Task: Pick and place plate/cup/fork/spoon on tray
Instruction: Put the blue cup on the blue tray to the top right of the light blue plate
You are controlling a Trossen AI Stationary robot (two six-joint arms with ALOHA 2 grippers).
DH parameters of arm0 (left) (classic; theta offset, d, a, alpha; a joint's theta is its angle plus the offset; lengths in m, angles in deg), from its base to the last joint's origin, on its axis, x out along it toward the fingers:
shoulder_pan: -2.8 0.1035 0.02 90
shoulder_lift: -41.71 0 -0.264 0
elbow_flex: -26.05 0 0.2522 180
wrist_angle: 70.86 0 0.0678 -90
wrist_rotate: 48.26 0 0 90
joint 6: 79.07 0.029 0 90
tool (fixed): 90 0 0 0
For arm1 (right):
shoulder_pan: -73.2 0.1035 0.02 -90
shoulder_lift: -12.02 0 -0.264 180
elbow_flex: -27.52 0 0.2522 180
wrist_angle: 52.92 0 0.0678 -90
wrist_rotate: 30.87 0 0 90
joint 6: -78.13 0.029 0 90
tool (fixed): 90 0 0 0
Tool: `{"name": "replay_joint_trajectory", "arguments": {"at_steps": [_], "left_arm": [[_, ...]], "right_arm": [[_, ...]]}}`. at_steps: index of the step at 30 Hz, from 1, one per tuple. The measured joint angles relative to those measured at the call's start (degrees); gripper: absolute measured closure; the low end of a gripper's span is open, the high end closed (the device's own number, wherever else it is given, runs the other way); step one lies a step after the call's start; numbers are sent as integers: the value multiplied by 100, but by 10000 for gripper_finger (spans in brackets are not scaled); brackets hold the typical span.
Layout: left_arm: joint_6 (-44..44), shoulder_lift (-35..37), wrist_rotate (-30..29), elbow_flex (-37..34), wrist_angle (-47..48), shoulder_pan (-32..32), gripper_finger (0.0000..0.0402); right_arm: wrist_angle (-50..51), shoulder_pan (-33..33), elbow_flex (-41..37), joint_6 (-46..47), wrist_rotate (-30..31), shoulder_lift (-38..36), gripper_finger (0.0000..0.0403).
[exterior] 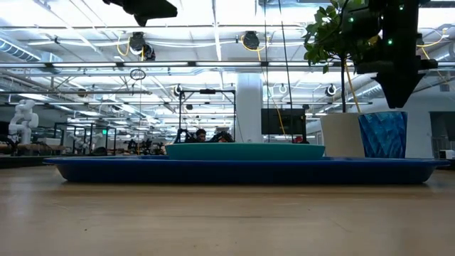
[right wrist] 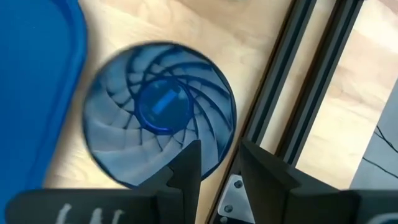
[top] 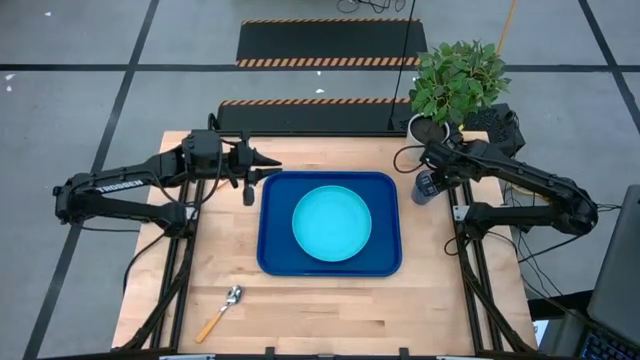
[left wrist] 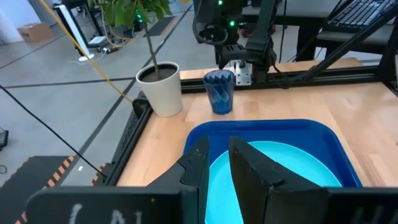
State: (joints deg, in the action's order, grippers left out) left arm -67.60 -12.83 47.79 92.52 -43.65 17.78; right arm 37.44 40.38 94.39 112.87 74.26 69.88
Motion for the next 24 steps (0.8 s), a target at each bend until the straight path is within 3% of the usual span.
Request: {"name": "replay_joint_trajectory", "arguments": {"at_steps": [7,24], "left_arm": [[2,0,0,0,0,0,334],[7,0,0,0,4,0,334]], "right_arm": [[-22,-65,-379,12,-18,0,303],[-361,-63,-404,-74,-40,0,303]]}}
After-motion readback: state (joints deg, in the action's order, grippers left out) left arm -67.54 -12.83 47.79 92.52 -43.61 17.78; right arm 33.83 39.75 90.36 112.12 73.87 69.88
